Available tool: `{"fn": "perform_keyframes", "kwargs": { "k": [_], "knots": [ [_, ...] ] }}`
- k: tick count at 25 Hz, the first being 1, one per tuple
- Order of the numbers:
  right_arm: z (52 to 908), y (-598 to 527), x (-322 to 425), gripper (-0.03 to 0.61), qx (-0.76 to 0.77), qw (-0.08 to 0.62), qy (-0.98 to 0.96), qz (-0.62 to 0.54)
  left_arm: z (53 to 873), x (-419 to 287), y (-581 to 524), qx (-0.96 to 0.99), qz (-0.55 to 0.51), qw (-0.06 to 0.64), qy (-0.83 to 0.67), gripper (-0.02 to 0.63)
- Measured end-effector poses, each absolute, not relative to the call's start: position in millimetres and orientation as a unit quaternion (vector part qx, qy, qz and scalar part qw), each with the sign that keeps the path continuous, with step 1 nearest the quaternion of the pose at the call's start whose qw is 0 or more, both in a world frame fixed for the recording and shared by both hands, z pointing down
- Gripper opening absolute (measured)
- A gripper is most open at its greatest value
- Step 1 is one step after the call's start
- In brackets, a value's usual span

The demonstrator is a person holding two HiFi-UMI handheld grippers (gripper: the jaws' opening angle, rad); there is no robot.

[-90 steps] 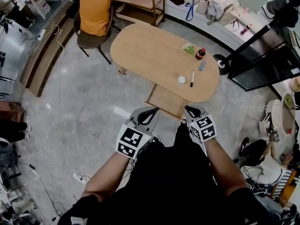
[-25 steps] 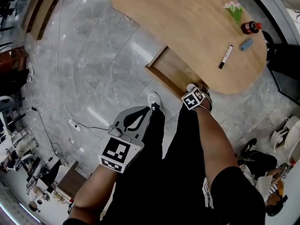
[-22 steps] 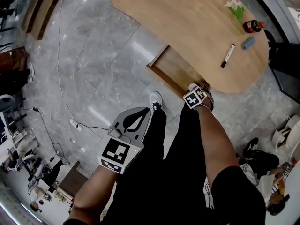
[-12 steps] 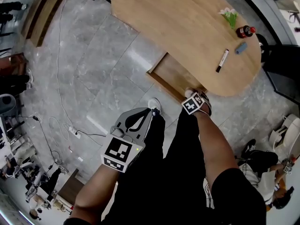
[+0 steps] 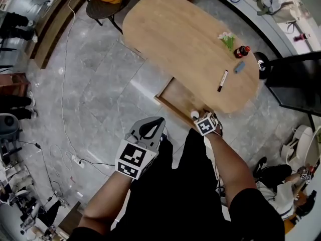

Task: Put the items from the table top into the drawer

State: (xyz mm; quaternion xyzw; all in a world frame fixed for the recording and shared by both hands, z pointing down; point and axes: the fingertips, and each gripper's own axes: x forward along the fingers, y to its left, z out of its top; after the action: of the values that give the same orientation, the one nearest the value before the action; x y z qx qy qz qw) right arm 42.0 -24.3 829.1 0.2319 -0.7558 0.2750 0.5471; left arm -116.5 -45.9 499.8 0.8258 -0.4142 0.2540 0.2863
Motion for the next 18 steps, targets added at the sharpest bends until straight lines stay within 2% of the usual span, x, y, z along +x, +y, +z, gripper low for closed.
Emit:
{"fn": "perform_keyframes", "kwargs": {
  "k": [7, 15, 18],
  "knots": [
    [692, -44, 13, 0.268, 0.287, 0.414, -0.812, 0.293, 457, -118, -49, 0.843, 0.234, 0.260, -0.409, 0.002],
    [516, -63, 10, 0.268, 0.346, 0.259, -0.866, 0.251, 435, -114, -58, 0.856, 0.220, 0.243, -0.401, 0.002],
    [477, -67, 28, 0.231, 0.373, 0.218, -0.867, 0.247, 434, -106, -61, 0.858, 0.223, 0.241, -0.396, 0.002]
  ]
}}
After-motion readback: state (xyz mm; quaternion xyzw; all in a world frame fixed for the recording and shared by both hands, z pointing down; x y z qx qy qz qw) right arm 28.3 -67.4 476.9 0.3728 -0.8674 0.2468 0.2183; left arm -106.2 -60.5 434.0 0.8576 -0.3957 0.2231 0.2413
